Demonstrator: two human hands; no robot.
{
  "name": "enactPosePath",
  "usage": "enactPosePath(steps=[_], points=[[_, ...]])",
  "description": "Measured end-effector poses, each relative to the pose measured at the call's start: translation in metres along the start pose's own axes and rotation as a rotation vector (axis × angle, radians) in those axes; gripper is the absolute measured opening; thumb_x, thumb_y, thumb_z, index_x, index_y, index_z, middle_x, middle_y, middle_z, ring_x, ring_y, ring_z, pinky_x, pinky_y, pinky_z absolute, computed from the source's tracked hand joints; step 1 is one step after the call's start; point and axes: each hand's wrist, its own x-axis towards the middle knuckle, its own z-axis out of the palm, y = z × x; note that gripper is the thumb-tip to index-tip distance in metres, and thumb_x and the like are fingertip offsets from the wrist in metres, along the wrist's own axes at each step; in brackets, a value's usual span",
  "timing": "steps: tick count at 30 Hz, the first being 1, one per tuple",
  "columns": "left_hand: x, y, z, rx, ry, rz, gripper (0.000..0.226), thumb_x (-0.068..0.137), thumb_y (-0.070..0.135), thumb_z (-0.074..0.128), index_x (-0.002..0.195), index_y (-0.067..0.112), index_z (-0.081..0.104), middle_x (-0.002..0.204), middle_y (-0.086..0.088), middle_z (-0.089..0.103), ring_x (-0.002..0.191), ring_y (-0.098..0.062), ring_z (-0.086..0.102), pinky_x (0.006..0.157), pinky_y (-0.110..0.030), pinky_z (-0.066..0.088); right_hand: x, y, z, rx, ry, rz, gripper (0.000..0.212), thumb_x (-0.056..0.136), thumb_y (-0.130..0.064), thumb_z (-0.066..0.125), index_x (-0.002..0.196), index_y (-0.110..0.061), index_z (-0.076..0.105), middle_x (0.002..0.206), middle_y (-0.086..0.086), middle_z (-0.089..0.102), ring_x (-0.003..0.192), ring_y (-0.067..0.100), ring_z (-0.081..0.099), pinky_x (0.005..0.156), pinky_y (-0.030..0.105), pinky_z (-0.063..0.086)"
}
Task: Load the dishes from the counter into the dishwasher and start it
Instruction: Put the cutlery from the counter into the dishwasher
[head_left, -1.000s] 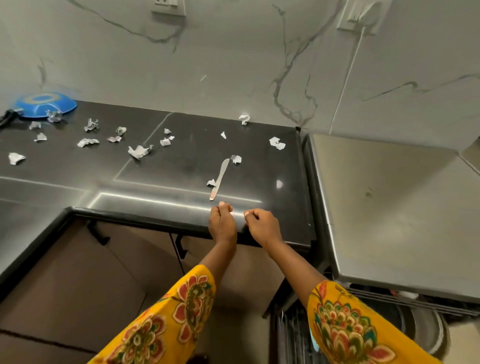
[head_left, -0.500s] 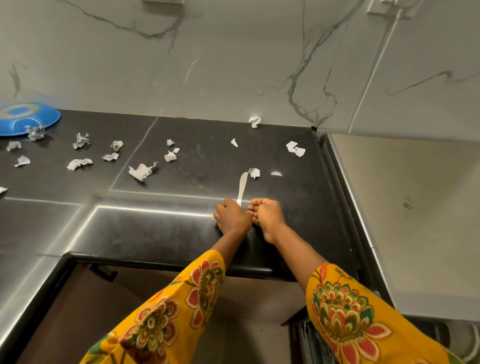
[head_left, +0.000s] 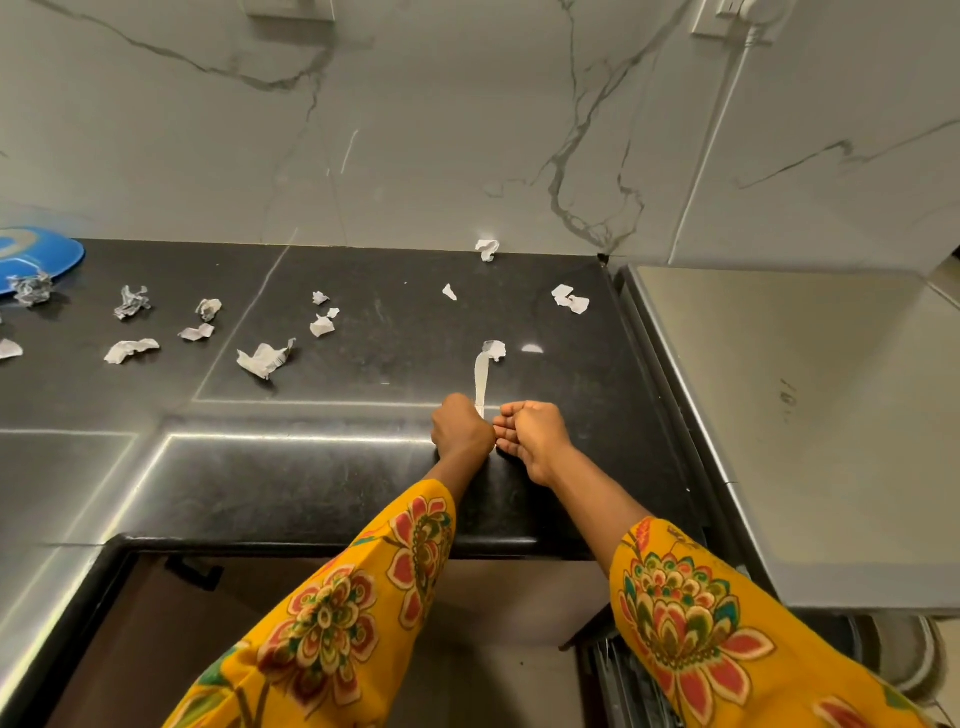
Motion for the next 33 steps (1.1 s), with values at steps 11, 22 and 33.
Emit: enactPosePath(steps=[11,22,33], points=[[-0.018,0.004,0.013,-0.228,-0.135,-0.088,0.015,0.089,0.009,0.060,0.096,-0.003,0.054,0.099,-0.019,0.061,0.090,-0.031,0.063,0.073,-0.037,0.053,-0.012,0.004,-0.021,-0.049,0.039,0.014,0.031,0.090,0.008,0.039,0.070,-0.011,0.053,0.067,0.006,0.055,0.057,0.012,0.050,0.057,0.025,0.045],[-0.068,0.009,0.034,-0.704,-0.414,-0.230,0.021,0.089,-0.010,0.052,0.071,0.002,0.055,0.071,-0.013,0.058,0.063,-0.020,0.057,0.062,-0.030,0.051,-0.035,0.006,-0.070,-0.154,-0.058,0.028,0.027,0.086,0.014,0.047,0.072,-0.007,0.058,0.068,0.010,0.058,0.058,0.015,0.055,0.057,0.027,0.046],[-0.129,0.036,0.082,-0.981,-0.239,-0.226,0.019,0.095,0.002,0.045,0.082,0.008,0.057,0.069,-0.006,0.053,0.060,-0.012,0.048,0.058,-0.021,0.046,-0.079,0.025,-0.181,-0.324,-0.195,-0.027,0.029,0.088,0.015,0.040,0.082,-0.002,0.062,0.072,0.010,0.055,0.060,0.014,0.048,0.059,0.024,0.043]])
